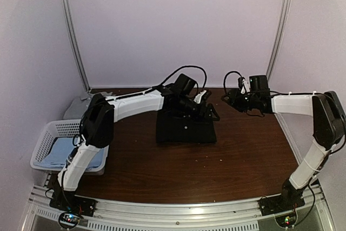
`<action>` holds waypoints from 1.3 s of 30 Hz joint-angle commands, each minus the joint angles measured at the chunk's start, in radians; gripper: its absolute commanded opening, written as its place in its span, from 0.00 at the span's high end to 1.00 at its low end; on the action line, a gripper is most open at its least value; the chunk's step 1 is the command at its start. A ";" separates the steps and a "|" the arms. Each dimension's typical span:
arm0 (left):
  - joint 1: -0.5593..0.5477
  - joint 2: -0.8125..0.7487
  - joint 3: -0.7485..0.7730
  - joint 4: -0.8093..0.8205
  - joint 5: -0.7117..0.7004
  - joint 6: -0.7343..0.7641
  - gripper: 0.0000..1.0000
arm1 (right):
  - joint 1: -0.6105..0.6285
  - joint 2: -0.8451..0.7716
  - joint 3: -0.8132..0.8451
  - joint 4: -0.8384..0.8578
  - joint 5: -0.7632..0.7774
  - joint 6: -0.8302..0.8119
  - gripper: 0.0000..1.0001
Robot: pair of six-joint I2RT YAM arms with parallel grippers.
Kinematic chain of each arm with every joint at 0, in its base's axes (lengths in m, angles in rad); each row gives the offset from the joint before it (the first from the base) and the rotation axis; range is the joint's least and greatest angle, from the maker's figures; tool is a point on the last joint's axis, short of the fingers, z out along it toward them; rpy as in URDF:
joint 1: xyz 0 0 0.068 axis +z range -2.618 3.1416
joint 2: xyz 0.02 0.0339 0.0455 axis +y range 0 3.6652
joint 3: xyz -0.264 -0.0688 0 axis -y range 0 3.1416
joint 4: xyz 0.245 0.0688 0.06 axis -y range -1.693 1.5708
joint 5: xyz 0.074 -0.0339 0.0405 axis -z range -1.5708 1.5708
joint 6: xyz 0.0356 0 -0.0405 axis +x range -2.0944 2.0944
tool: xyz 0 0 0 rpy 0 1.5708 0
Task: Fold and stack the long sleeve shirts
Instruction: Turn over the square-folded shirt at the center of the board, then move the square-folded shirt to the corner of the board.
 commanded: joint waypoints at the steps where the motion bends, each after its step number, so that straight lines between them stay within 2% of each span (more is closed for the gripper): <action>1: 0.089 -0.175 -0.151 0.135 -0.063 -0.047 0.29 | 0.035 0.033 -0.016 -0.077 0.015 -0.072 0.46; 8: 0.224 -0.360 -0.506 0.186 -0.145 -0.025 0.31 | 0.097 0.109 0.031 -0.138 0.048 -0.122 0.45; 13: 0.289 -0.404 -0.630 0.172 -0.175 0.018 0.33 | 0.118 0.144 0.057 -0.177 0.089 -0.153 0.45; 21: 0.308 -0.385 -0.656 0.132 -0.276 0.047 0.34 | 0.147 0.228 0.099 -0.222 0.116 -0.183 0.45; 31: 0.302 -0.331 -0.674 0.134 -0.294 0.044 0.40 | 0.181 0.290 0.130 -0.247 0.159 -0.190 0.47; 39: 0.278 -0.279 -0.657 0.134 -0.364 0.041 0.53 | 0.216 0.351 0.176 -0.285 0.193 -0.196 0.54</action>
